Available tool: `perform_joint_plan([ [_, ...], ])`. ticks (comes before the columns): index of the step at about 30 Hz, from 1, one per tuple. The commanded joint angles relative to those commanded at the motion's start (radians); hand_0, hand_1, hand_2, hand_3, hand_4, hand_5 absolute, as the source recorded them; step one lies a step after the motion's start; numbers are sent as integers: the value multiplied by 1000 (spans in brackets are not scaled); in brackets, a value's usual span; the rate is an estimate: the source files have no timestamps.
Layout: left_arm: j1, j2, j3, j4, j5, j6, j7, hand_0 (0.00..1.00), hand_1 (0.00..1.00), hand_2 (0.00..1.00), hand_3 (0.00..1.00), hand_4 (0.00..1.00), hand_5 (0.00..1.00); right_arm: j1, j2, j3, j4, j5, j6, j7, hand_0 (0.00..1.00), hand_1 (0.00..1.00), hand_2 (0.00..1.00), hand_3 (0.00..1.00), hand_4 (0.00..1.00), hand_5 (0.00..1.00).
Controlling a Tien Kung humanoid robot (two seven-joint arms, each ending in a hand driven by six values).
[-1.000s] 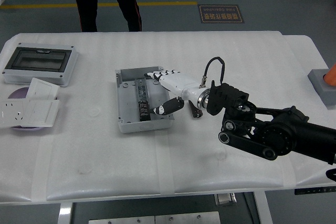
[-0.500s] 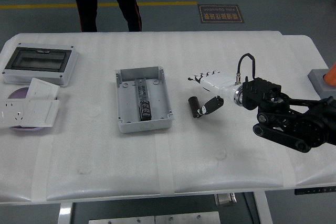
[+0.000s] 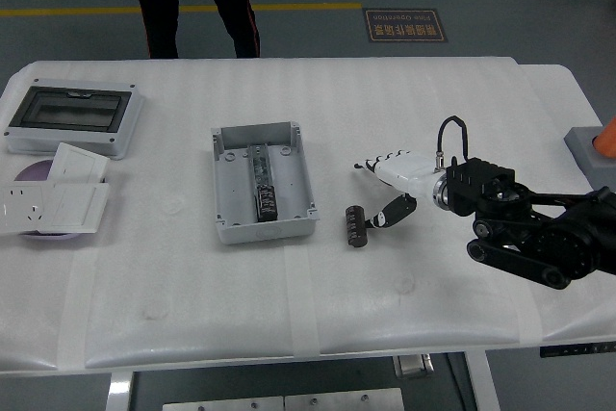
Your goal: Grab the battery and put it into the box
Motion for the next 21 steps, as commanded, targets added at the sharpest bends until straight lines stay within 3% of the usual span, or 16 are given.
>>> perform_joint_plan([
  [10, -1, 1, -1, 1, 4, 1, 0, 549, 652, 563, 542, 446, 429, 18, -21, 34, 18, -23, 10, -15, 998, 930, 992, 998, 922, 462],
  [15, 0, 3, -1, 1, 5, 1, 0, 549, 652, 563, 541, 446, 428, 38, -71, 60, 57, -10, 41, -33, 998, 925, 982, 998, 919, 463],
  [21, 5, 5, -2, 1, 8, 1, 3, 549, 652, 563, 541, 444, 426, 24, -154, 136, 163, 82, 99, -62, 998, 926, 976, 998, 913, 464],
])
